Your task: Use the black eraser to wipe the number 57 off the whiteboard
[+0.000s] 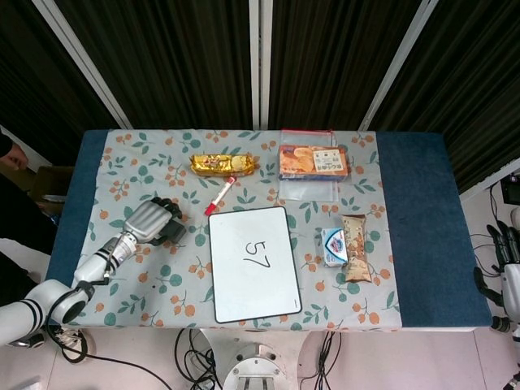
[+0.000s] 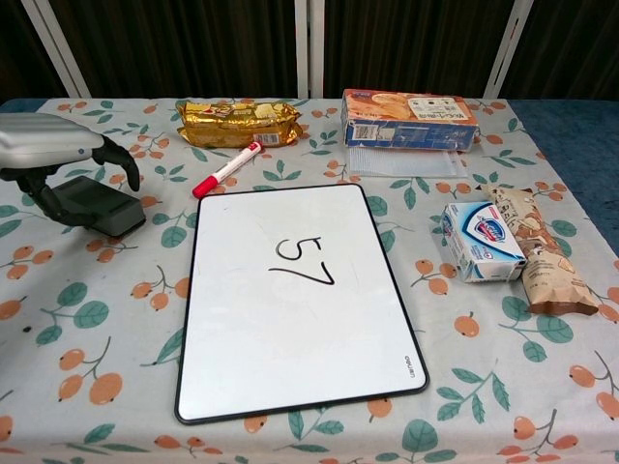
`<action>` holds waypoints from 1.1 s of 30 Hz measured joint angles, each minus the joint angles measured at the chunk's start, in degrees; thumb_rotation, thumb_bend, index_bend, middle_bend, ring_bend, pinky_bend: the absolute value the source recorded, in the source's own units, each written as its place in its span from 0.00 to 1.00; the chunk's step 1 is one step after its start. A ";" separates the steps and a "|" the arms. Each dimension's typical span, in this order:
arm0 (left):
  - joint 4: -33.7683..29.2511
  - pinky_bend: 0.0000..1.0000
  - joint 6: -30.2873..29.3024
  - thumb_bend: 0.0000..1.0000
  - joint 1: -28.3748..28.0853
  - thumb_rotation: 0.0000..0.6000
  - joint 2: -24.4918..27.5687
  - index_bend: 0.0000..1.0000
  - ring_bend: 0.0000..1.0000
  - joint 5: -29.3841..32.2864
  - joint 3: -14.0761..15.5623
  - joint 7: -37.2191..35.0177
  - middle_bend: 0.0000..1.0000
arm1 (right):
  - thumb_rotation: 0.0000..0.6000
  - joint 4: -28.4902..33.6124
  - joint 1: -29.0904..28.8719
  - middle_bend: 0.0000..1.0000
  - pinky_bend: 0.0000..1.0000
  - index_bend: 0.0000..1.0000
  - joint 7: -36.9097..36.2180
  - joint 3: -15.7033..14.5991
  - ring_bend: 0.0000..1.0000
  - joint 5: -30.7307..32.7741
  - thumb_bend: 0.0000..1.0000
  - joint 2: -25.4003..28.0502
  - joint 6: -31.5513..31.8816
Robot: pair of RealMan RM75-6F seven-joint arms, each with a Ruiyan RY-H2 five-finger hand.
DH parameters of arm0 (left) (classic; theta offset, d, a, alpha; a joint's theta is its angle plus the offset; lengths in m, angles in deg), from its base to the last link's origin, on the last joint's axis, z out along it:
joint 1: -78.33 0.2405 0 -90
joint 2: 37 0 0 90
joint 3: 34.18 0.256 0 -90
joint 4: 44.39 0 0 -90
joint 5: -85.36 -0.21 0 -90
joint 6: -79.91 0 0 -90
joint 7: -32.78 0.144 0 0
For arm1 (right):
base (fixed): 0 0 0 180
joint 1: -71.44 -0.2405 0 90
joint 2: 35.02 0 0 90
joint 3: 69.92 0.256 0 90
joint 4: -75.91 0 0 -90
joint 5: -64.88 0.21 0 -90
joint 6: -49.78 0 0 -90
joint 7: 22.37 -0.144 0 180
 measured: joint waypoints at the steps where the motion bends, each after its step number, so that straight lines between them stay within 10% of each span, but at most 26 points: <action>1: 0.10 0.23 0.02 0.28 -0.04 1.00 0.00 0.31 0.17 0.08 0.06 -0.14 0.24 | 1.00 0.03 -0.06 0.00 0.00 0.00 0.08 -0.01 0.00 -0.02 0.35 -0.02 -0.11; 33: 5.27 0.33 -2.72 0.31 0.08 1.00 -2.74 0.40 0.29 -0.47 2.11 -4.47 0.39 | 1.00 -1.37 -0.02 0.00 0.00 0.00 -0.43 -0.05 0.00 0.47 0.35 -0.75 -0.82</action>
